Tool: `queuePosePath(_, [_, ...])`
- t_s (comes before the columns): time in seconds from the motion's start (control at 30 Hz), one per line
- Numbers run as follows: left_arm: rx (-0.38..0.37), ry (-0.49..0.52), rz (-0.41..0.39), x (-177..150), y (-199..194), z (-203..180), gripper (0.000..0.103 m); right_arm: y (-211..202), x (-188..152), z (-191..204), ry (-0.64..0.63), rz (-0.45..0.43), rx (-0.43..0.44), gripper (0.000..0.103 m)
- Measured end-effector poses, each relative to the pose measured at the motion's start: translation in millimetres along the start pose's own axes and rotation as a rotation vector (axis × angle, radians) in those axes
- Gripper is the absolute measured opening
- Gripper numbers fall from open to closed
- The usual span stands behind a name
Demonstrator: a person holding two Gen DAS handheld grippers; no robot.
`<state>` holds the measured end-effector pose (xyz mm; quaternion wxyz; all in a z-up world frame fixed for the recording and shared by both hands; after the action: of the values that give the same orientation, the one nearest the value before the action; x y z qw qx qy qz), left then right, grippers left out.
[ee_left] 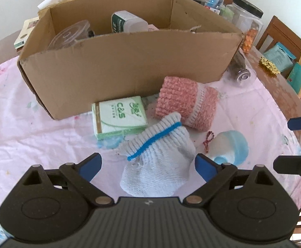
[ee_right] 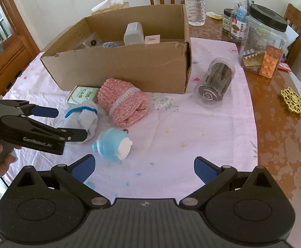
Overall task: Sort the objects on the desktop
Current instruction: 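Lower the left gripper onto the white blue-banded sock and close it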
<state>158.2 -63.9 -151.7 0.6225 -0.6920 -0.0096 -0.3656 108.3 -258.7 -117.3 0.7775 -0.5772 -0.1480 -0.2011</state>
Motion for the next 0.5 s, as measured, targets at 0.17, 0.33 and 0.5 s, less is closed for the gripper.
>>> queuePosePath(0.17, [0.002,0.025,-0.026,-3.2,7.5,-4.3,0.090,3.9,-2.5,3.1,-0.013,0.015,-0.012,0.103])
queuePosePath(0.33, [-0.014,0.035,-0.058,-1.1,12.0,-8.7,0.077,9.2,-5.6,1.7,-0.022,0.034,-0.032,0.103])
queuePosePath(0.5, [-0.022,0.019,-0.087,0.9,11.6,-6.9,0.073,14.2,-7.9,-0.5,-0.026,0.052,-0.042,0.103])
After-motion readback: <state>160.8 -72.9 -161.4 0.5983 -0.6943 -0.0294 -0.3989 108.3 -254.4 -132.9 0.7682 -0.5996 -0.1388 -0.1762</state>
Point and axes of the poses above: each gripper's, at about its wrist camera, not at the fingertips, and y roughly the way its jaws point, z to its left, x to its top, the point moved 5 cm from there along y, roughly the way its jaws point, and after that the axes turned 15 degrees about y, right-handed, at the moved point
